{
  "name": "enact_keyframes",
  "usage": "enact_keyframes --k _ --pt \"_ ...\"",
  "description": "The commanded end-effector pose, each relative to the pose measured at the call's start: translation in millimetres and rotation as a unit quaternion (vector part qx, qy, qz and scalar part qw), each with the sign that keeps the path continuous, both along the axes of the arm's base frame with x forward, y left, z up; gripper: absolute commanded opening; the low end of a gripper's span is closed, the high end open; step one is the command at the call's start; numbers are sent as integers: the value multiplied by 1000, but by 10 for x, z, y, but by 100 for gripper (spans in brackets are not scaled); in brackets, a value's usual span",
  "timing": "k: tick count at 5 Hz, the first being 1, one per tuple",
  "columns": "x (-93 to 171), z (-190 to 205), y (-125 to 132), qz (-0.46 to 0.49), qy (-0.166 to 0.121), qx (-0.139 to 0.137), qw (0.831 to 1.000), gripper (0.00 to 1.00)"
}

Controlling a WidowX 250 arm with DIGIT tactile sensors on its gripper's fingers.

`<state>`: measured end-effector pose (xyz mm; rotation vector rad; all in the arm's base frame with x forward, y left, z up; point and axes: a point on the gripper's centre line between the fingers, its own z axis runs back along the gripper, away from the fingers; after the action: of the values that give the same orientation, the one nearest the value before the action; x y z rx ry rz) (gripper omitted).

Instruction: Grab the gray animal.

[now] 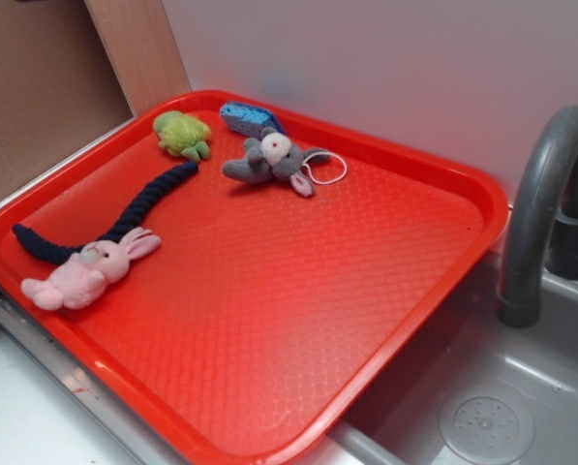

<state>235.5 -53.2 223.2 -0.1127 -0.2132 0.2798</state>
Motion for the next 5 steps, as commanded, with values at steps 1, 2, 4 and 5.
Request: enact_keyframes --k 1,2,4,5 --pt "0 0 0 0 0 0 1000 100" --pt "272 -91 35 -19 -2 11 1000 100" --pt "819 -173 -206 -188 -58 32 980 100" --pt "883 -408 -425 -308 -79 20 948 100"
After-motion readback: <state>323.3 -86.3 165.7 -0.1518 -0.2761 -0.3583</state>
